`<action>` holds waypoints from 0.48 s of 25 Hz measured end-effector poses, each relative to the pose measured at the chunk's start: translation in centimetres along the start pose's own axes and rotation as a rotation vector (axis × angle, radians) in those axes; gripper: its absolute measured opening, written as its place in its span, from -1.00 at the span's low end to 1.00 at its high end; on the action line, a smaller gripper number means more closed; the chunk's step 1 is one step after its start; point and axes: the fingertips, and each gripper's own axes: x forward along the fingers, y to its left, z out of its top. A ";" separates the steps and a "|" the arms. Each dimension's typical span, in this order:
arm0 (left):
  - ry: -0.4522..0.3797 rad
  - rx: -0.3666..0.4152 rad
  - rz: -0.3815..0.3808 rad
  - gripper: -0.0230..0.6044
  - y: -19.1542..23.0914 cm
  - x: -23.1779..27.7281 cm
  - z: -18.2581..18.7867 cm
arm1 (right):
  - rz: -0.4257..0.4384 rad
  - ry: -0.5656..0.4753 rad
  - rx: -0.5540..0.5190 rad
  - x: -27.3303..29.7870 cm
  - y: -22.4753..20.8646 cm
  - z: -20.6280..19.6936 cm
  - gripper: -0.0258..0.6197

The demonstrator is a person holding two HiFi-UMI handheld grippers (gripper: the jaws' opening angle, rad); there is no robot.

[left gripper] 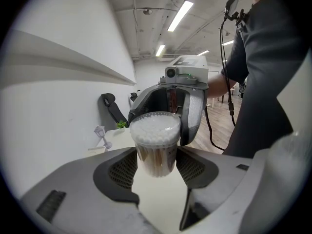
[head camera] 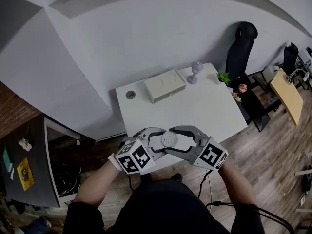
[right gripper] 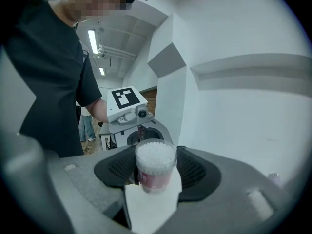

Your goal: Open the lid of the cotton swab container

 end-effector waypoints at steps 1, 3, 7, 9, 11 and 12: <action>0.004 0.007 0.002 -0.14 0.0 0.1 -0.1 | 0.004 -0.006 0.028 0.0 0.0 0.0 -0.12; 0.020 0.034 0.013 -0.15 0.1 0.3 -0.6 | 0.022 -0.014 0.098 0.0 -0.2 -0.1 -0.12; 0.027 0.033 0.000 -0.15 0.0 0.7 -1.2 | 0.043 0.011 0.194 0.2 -0.5 -1.1 -0.12; 0.022 0.022 -0.009 -0.15 -0.1 0.8 -1.4 | 0.044 0.018 0.217 0.2 -0.6 -1.7 -0.11; 0.018 0.012 -0.011 -0.15 -0.1 0.9 -1.6 | 0.036 -0.001 0.223 0.1 -0.8 -1.3 -0.11; 0.016 0.006 -0.011 -0.15 -0.1 0.9 -1.7 | 0.027 -0.019 0.224 0.0 -1.0 -0.9 -0.10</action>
